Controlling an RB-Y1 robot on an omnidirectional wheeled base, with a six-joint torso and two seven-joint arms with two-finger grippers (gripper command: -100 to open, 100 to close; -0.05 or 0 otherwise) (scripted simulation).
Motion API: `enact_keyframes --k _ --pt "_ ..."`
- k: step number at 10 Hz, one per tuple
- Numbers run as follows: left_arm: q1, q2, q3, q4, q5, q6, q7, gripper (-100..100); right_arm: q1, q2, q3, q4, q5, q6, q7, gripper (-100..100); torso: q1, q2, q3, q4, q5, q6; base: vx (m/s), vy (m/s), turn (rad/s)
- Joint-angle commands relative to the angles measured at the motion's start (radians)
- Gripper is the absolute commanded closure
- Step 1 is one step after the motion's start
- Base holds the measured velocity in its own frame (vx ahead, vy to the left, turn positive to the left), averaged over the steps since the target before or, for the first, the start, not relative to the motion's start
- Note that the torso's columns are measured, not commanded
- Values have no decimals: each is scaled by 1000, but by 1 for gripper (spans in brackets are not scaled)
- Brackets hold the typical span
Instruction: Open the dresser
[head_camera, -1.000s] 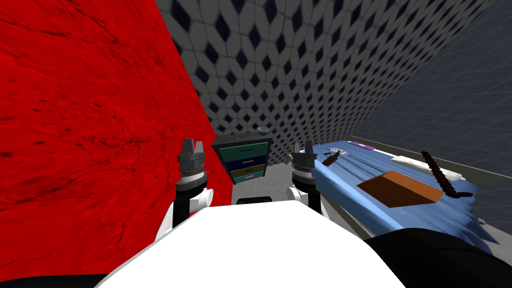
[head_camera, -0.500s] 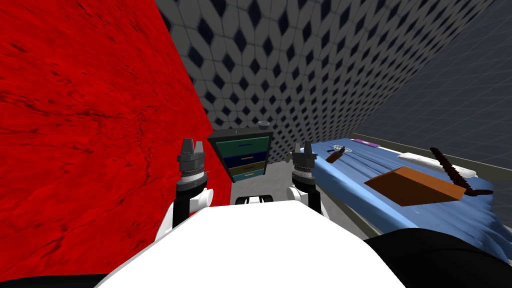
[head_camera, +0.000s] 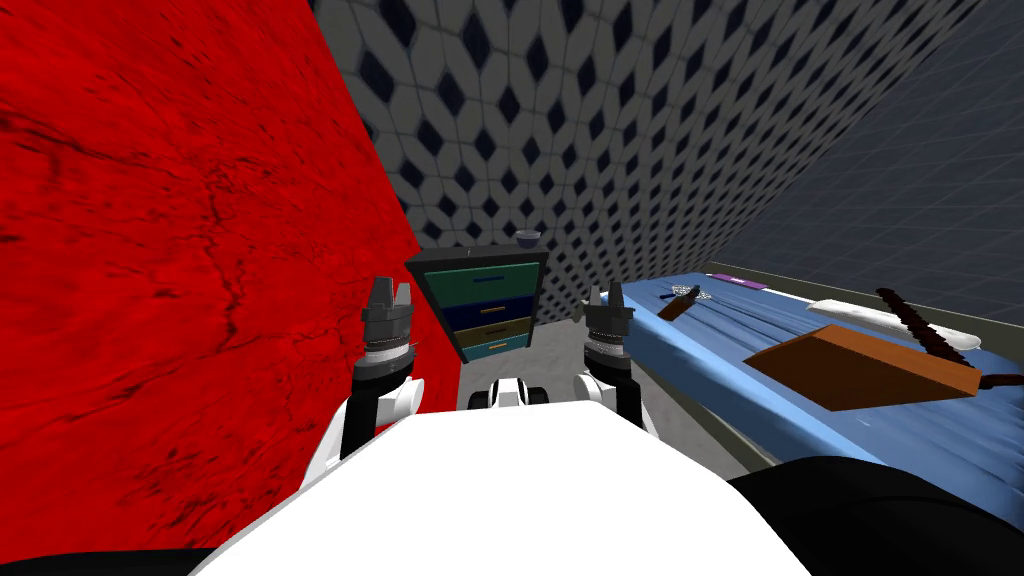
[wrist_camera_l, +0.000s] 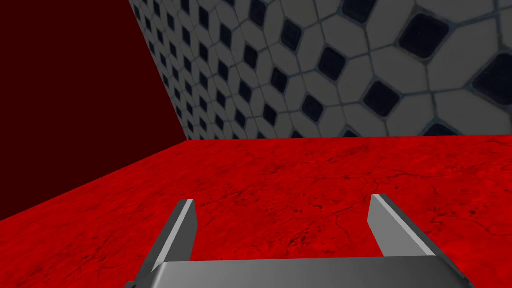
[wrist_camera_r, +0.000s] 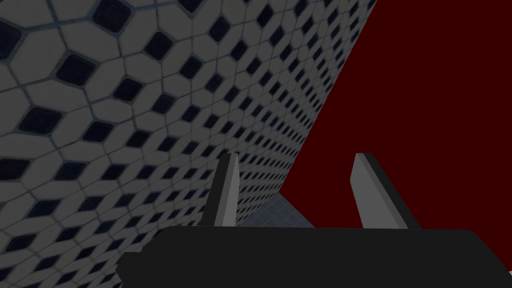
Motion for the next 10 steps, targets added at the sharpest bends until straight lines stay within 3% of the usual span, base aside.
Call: enact_keyframes --k 1,5,10 --pt "-4 51 2 13 0 54 -1 -100 0 0 0 0 0 0 0 0 0 1 -1 1 0 0 54 -43 -10" --pt "-11 73 4 28 -1 132 -3 -100 0 0 0 0 0 0 0 0 1 2 0 2 0 0 57 -45 -7" --pt "-20 71 5 49 -2 230 -5 -100 0 0 0 0 0 0 0 0 1 2 0 1 0 0 47 -41 -6"
